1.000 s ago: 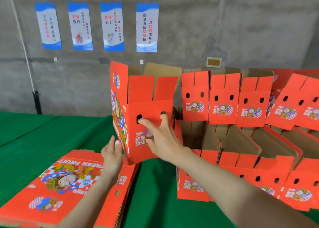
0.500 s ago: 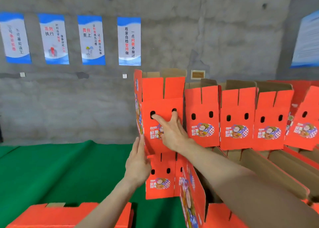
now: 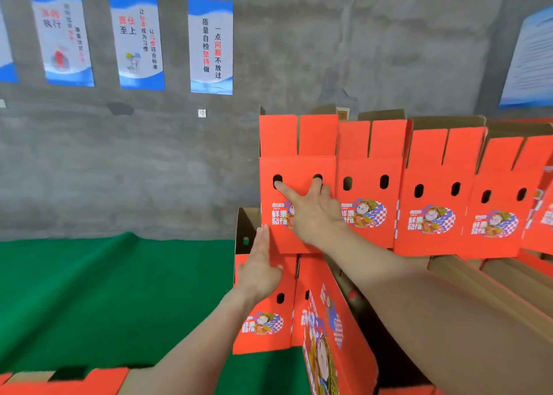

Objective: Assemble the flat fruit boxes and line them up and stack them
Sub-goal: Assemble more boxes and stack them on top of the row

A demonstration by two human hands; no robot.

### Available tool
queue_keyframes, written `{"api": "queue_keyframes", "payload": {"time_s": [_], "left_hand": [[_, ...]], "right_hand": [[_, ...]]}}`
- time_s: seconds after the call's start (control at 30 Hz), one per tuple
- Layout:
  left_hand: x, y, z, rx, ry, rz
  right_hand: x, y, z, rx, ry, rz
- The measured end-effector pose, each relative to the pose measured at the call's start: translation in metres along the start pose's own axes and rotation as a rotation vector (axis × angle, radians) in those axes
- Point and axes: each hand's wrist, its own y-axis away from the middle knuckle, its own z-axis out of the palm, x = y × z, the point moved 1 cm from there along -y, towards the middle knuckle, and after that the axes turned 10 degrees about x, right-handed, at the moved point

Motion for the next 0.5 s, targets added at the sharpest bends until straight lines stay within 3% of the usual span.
{"api": "queue_keyframes", "payload": {"time_s": [0.1, 0.2, 0.27, 0.37, 0.5], "left_hand": [[-0.002, -0.005, 0.006, 0.004, 0.017, -0.018], [-0.007, -0.006, 0.002, 0.037, -0.061, -0.043], [-0.007, -0.004, -0.001, 0.028, -0.101, -0.057], [-0.004, 0.002, -0.005, -0.008, -0.163, -0.035], [-0.019, 0.018, -0.022, 0.027, -0.255, -0.033]], "right_hand": [[-0.008, 0.007, 0.003, 0.067, 0.012, 0.016], [-0.027, 0.017, 0.005, 0.211, -0.02, -0.168], [-0.034, 0.017, 0.009, 0.148, 0.045, -0.292], [-0.033, 0.014, 0.013, -0.025, 0.063, -0.202], [-0.034, 0.022, 0.007, -0.078, 0.044, -0.137]]}}
